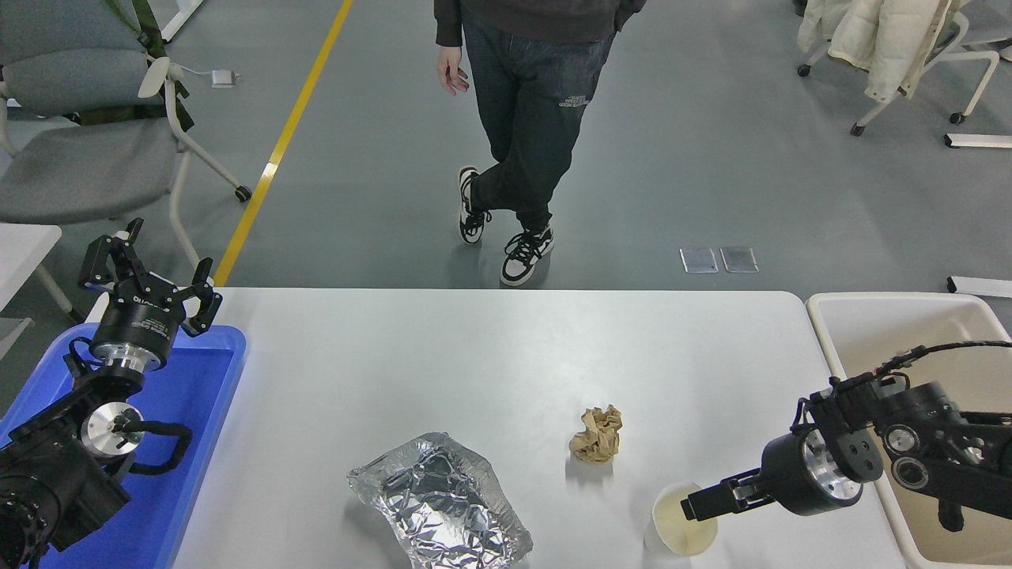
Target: Clean the table surface
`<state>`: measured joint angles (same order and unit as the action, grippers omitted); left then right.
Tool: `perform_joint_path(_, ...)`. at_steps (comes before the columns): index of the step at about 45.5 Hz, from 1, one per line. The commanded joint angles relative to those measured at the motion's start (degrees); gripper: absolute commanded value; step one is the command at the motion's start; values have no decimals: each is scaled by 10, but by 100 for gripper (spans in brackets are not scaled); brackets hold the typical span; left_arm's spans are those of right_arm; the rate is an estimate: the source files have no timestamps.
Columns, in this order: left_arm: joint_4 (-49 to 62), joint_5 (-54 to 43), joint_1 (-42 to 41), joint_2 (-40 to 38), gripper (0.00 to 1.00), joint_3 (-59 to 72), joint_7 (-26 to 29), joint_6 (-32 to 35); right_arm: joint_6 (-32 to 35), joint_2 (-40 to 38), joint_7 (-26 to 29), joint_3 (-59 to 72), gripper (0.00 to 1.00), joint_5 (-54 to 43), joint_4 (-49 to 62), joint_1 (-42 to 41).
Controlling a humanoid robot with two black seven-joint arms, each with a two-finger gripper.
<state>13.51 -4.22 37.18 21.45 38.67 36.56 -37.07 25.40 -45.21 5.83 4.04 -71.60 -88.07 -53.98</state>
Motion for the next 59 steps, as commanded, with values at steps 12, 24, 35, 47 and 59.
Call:
perform_joint_path(12, -1, 0, 0, 0, 100, 0, 0, 0, -48, 10, 0, -5, 97, -21, 20, 37)
perform_joint_path(24, -1, 0, 0, 0, 100, 0, 0, 0, -67, 26, -28, -2, 12, -24, 34, 56)
perform_joint_path(35, 0, 0, 0, 0, 100, 0, 0, -1, -66, 19, -39, 0, 0, -27, 33, 47)
perform_joint_path(47, -1, 0, 0, 0, 100, 0, 0, -1, -66, 1, -46, -3, 0, -29, 31, 40)
perform_joint_path(59, -1, 0, 0, 0, 100, 0, 0, -1, -65, -21, -46, -18, 0, -9, 17, 15)
